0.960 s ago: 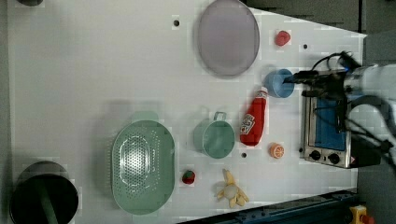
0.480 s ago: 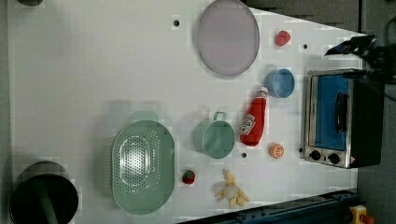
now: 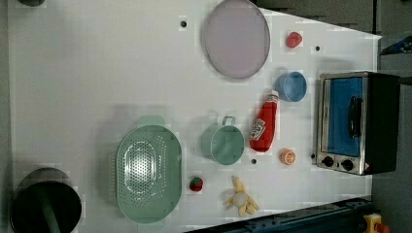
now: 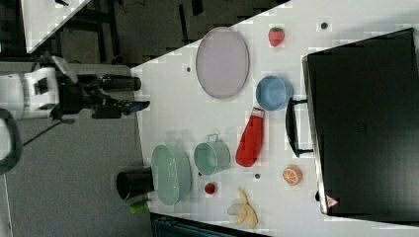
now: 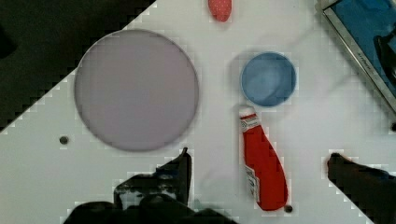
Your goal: Pick ketchup from plate and place it on table.
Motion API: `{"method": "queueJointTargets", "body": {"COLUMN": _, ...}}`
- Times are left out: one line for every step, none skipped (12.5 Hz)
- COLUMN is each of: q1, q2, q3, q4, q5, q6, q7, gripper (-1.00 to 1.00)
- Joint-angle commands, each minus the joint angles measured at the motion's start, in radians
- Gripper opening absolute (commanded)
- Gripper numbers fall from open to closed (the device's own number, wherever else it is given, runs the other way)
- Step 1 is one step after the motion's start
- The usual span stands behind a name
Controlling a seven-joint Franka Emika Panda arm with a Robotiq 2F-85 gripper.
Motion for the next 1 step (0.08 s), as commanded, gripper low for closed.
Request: {"method": "queueJointTargets", "body": {"q1": -0.002, "q2": -0.002, "q3": -0.003, "q4": 0.031, "q5": -0.002, "q6": -0.096, "q7": 0.059, "gripper": 1.00}}
